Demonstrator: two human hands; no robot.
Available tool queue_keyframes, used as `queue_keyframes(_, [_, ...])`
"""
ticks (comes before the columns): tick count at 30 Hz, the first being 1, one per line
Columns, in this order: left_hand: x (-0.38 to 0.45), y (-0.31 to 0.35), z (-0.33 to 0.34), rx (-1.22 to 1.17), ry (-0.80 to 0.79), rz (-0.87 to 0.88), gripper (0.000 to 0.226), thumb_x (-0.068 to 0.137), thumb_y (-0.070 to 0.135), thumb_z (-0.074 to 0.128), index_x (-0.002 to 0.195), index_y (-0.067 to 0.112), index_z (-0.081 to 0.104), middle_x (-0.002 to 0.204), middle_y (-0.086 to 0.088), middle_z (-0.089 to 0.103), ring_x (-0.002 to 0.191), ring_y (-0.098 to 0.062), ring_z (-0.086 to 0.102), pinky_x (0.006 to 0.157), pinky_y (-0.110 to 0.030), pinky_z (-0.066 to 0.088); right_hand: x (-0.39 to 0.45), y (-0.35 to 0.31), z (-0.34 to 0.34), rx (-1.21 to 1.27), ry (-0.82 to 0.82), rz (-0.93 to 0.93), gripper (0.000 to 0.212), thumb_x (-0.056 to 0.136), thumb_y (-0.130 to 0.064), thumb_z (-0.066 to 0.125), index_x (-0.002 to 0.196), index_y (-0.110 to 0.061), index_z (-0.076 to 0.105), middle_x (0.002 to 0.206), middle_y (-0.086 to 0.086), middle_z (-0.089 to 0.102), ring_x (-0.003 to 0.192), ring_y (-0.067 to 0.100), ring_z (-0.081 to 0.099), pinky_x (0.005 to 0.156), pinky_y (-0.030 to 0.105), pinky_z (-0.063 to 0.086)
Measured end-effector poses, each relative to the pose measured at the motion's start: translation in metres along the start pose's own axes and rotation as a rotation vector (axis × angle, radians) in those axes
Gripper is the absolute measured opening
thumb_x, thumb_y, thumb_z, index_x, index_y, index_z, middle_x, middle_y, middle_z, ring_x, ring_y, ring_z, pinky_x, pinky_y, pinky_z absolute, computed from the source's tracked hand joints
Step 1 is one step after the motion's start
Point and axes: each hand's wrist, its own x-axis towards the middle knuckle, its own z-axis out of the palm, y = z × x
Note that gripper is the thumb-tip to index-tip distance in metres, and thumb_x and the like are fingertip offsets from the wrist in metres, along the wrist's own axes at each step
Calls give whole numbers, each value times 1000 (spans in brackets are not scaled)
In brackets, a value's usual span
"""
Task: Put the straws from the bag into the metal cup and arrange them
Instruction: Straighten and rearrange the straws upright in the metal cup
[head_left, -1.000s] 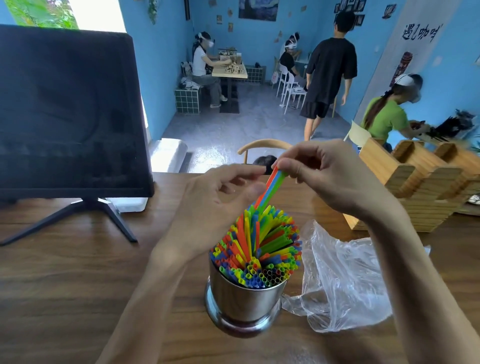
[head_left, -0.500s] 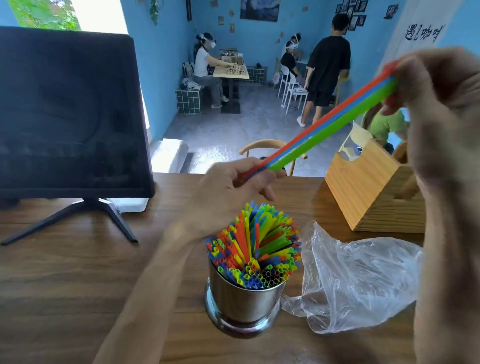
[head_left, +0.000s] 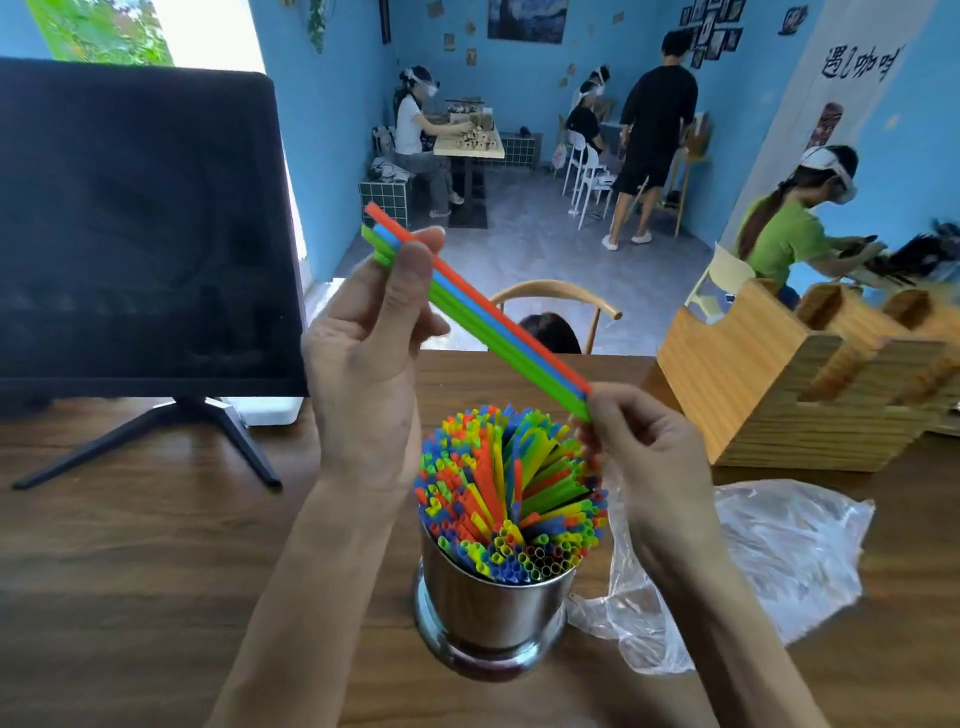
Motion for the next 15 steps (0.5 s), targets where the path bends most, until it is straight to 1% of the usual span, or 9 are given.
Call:
queue_keyframes(1, [2, 3, -1, 6, -2, 12, 13, 88, 36, 76, 90, 24, 82, 88, 11, 72, 92, -31, 58, 89, -49, 55, -4, 1, -1, -53, -55, 2, 15, 86, -33, 68, 79, -24, 79, 74, -2, 72, 70, 10, 63, 66, 25, 51])
queue_keyframes(2, [4, 8, -3, 11, -13, 22, 16, 86, 37, 75, 90, 23, 82, 94, 10, 74, 98, -30, 61, 95, -55, 53, -6, 0, -3, -137, -105, -15, 14, 85, -35, 69, 81, -26, 79, 80, -3, 75, 76, 10, 67, 69, 27, 53])
queue_keyframes(3, [5, 13, -3, 26, -35, 28, 18, 84, 36, 73, 90, 22, 81, 97, 7, 76, 99, -25, 66, 94, -55, 55, -6, -2, -6, -240, -155, -39, 14, 84, -40, 70, 83, -29, 80, 86, -4, 76, 83, 10, 69, 74, 29, 55])
queue_keyframes(4, [6, 17, -3, 56, -72, 35, 18, 84, 35, 70, 92, 21, 79, 97, 4, 77, 95, -21, 71, 88, -50, 60, -6, -5, -9, -347, -205, -64, 15, 81, -46, 71, 85, -34, 80, 91, -8, 75, 90, 8, 69, 79, 30, 55])
queue_keyframes(5, [6, 21, -2, 102, -117, 45, 18, 86, 32, 67, 95, 20, 77, 96, 0, 78, 88, -21, 74, 79, -41, 61, -5, -8, -11, -446, -260, -86, 17, 79, -52, 70, 85, -39, 79, 95, -14, 73, 97, 7, 68, 83, 29, 54])
queue_keyframes(6, [4, 25, -1, 161, -162, 59, 18, 88, 29, 66, 98, 18, 75, 93, -2, 79, 83, -22, 76, 74, -34, 61, -4, -10, -12, -533, -321, -108, 19, 77, -57, 69, 86, -43, 78, 97, -21, 70, 103, 5, 64, 85, 27, 52])
queue_keyframes(8, [-2, 26, 1, 282, -245, 79, 17, 88, 24, 67, 102, 17, 73, 90, -1, 80, 80, -21, 78, 71, -28, 61, -1, -15, -14, -641, -421, -149, 24, 76, -61, 68, 91, -44, 78, 99, -27, 69, 112, 5, 59, 90, 29, 50])
queue_keyframes(11, [-13, 17, 1, 367, -333, 60, 23, 84, 21, 71, 107, 20, 71, 90, 1, 79, 80, -16, 78, 71, -28, 63, 3, -22, -15, -642, -480, -168, 32, 77, -57, 73, 102, -38, 78, 102, -24, 71, 113, 6, 61, 91, 28, 49])
queue_keyframes(15, [-20, 5, -5, 423, -348, 58, 39, 86, 15, 76, 121, 29, 66, 87, 0, 79, 80, -16, 78, 74, -35, 64, 3, -27, -11, -564, -470, -158, 32, 75, -57, 74, 99, -36, 77, 99, -20, 73, 106, 9, 65, 89, 37, 54])
